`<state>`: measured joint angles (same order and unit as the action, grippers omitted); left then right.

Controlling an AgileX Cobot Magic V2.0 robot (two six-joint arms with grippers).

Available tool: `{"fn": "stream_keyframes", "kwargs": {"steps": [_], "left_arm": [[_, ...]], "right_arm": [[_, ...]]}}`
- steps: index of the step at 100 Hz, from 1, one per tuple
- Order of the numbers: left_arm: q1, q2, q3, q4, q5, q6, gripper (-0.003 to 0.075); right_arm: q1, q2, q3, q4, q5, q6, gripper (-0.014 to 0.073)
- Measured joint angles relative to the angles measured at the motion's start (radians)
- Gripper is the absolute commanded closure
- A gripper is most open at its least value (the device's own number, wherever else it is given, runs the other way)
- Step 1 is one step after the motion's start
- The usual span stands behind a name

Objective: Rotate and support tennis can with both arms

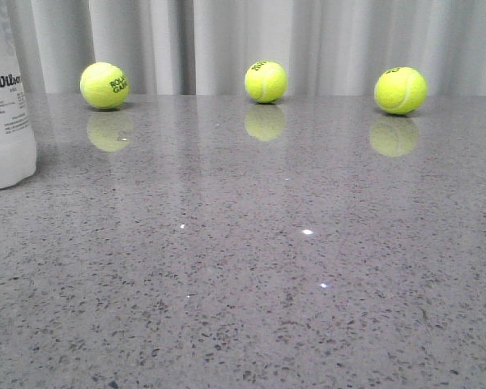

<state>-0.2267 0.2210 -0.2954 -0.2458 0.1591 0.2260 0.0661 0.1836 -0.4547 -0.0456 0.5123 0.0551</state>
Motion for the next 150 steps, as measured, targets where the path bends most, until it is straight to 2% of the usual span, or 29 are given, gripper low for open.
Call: {"fn": "stream_keyframes", "kwargs": {"steps": [7,101,115,132,150], "left_arm": [[0.000,0.000,0.000,0.000,-0.009,0.000,0.0744],[0.000,0.000,0.001,0.002,-0.013,0.000,0.0741],[0.000,0.000,0.014,0.059,-0.019,-0.029,0.0741],[0.004,-0.009,0.073,0.246,-0.091,-0.176,0.0741],[0.060,-0.073,0.151,0.288,-0.126,-0.218,0.0741]], "right_arm": [[0.000,0.000,0.000,0.000,0.000,0.000,0.0664],[0.000,0.000,0.000,0.000,0.000,0.000,0.0664],[0.000,0.000,0.000,0.000,0.000,0.000,0.0664],[0.000,0.000,0.000,0.000,0.000,0.000,0.0664],[0.000,0.000,0.000,0.000,0.000,0.000,0.0664]]}}
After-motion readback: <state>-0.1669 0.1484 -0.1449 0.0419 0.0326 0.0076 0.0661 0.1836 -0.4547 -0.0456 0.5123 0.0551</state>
